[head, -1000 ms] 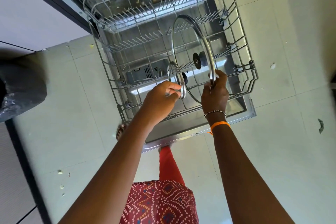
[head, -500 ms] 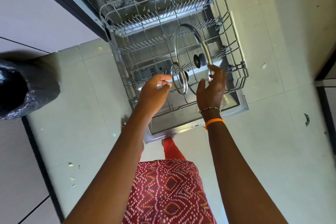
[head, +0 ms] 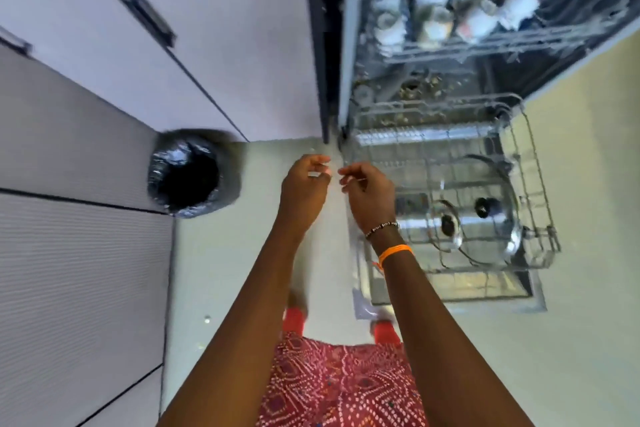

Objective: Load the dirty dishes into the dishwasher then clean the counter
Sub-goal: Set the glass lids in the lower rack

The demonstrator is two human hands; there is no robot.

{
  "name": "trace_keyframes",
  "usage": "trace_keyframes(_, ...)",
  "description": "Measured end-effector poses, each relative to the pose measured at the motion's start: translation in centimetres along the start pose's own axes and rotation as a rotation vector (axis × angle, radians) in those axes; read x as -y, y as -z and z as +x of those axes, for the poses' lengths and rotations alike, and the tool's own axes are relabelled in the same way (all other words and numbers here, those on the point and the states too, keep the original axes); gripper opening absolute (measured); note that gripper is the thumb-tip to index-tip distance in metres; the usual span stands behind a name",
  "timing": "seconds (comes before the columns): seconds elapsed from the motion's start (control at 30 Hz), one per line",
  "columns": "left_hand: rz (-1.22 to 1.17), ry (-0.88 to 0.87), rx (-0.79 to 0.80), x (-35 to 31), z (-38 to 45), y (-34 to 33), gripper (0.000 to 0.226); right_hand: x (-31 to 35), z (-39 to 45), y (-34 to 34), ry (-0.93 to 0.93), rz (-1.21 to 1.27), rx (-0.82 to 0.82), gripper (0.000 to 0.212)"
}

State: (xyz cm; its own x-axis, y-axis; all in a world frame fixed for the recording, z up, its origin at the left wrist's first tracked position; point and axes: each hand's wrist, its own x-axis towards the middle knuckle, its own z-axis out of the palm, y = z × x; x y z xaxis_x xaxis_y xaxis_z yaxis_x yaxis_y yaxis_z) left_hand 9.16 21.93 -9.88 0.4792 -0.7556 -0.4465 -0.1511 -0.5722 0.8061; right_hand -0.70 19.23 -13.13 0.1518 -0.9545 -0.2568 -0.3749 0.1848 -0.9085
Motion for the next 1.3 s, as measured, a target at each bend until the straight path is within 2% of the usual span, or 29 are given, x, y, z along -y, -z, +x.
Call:
trace_keyframes(0.17,-0.096,-0.082,-0.140,-2.2,2.2,14.4,0.023,10.4,0.0,-11.0,0.073,0.095,0.103,0.030)
trace_keyframes(0.27,-0.134,-0.143,-0.264,-4.0,2.6,22.9,0.022,17.2,0.0,-16.9,0.187,0.098,0.197,0.027)
trace_keyframes(0.43,-0.160,-0.177,-0.456,-5.4,3.2,33.5,0.021,26.3,0.3,-24.1,0.340,0.125,0.351,0.031)
trace_keyframes(0.63,-0.204,-0.169,-0.584,-6.1,5.6,41.1,0.019,31.9,2.1,-30.3,0.470,0.148,0.474,0.032)
trace_keyframes(0.9,-0.214,-0.145,-0.587,-9.6,15.1,46.3,0.023,37.6,11.6,-37.1,0.484,0.107,0.529,0.028)
trace_keyframes(1.0,-0.318,-0.111,-0.570,-12.0,19.7,47.8,0.022,40.3,17.2,-38.7,0.371,0.230,0.438,0.027)
trace_keyframes(1.13,-0.483,-0.047,-0.505,-16.4,25.8,49.6,0.024,45.0,26.6,-39.8,0.040,0.512,0.359,0.013)
trace_keyframes(1.3,-0.673,0.021,-0.374,-19.4,31.3,50.9,0.025,47.6,36.0,-40.0,-0.308,0.579,0.300,0.044)
